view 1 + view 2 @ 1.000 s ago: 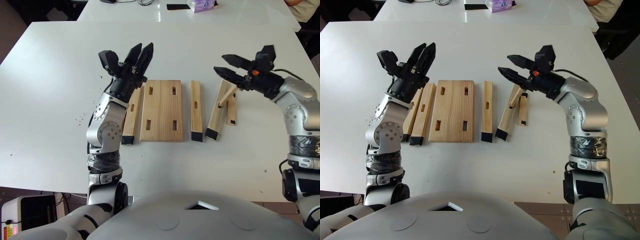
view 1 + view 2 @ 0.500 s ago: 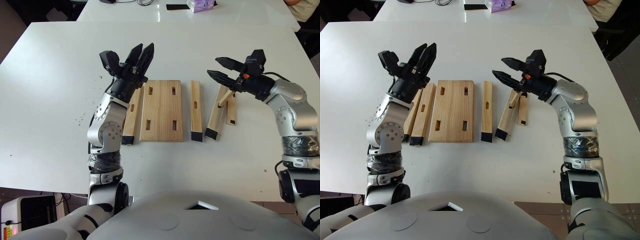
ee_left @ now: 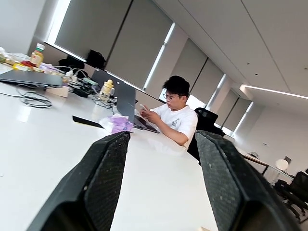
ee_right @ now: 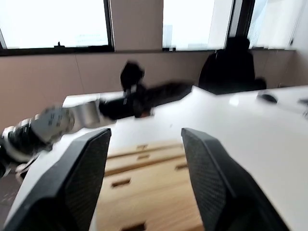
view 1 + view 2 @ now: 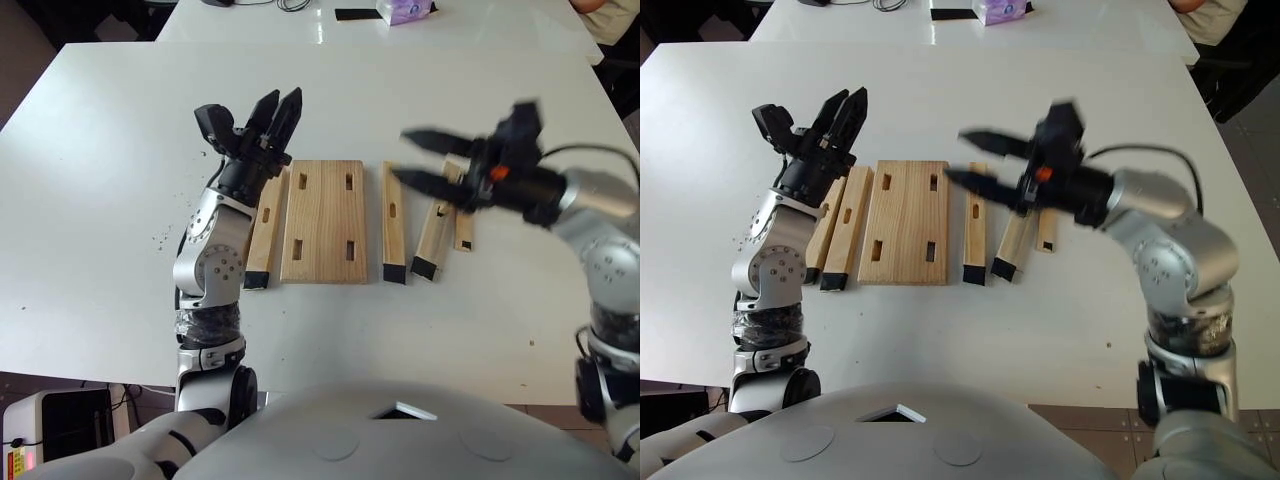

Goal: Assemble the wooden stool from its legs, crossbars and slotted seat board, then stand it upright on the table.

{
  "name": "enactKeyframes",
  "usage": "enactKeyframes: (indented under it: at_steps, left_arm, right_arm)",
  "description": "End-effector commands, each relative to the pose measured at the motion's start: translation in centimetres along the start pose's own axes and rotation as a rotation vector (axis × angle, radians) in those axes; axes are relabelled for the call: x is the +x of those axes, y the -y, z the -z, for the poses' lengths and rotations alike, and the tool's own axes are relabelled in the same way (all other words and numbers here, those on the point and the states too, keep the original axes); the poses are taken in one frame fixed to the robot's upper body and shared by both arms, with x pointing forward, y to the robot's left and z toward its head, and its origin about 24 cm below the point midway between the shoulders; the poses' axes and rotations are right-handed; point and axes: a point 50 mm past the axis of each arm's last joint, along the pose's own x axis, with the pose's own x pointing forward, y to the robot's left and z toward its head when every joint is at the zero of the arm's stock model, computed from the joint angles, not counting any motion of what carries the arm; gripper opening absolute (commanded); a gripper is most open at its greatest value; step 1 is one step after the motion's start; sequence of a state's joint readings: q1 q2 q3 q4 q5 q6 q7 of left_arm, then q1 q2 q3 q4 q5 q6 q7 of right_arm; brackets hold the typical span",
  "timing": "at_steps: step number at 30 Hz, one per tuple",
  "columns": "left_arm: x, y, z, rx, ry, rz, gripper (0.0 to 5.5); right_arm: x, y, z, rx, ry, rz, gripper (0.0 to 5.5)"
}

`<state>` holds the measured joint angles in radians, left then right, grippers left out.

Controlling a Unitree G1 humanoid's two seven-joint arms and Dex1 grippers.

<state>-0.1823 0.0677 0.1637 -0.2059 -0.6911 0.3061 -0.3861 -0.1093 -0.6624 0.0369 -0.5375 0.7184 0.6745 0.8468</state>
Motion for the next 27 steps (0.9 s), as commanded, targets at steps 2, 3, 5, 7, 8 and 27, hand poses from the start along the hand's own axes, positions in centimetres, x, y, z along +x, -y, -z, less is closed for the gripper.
enactKeyframes:
  at_steps: [2, 3, 5, 7, 8, 27]
  left_arm:
    - [-0.8, -0.4, -0.3, 0.014, 0.005, -0.048, 2.55]
    - [-0.9, -0.5, -0.3, 0.015, 0.005, -0.057, 2.55]
    - [-1.1, -0.7, -0.2, 0.017, 0.003, -0.074, 2.55]
    - [-1.1, -0.7, -0.2, 0.015, 0.005, -0.083, 2.55]
    - [-1.0, -0.7, -0.2, 0.015, 0.004, -0.083, 2.55]
    - [-1.8, -0.4, 0.3, 0.004, 0.021, -0.114, 2.55]
  right_arm:
    - [-0.1, -0.7, 4.6, 0.025, -0.242, 0.115, 2.68]
    - [0.0, -0.6, 5.3, 0.006, -0.278, 0.135, 2.68]
    - [0.2, -0.4, 6.6, -0.039, -0.35, 0.164, 2.68]
    - [0.3, -0.1, 7.9, -0.08, -0.416, 0.187, 2.68]
    - [0.3, -0.1, 8.3, -0.098, -0.433, 0.187, 2.68]
    - [-2.0, 0.9, 6.9, -0.068, -0.431, 0.099, 2.68]
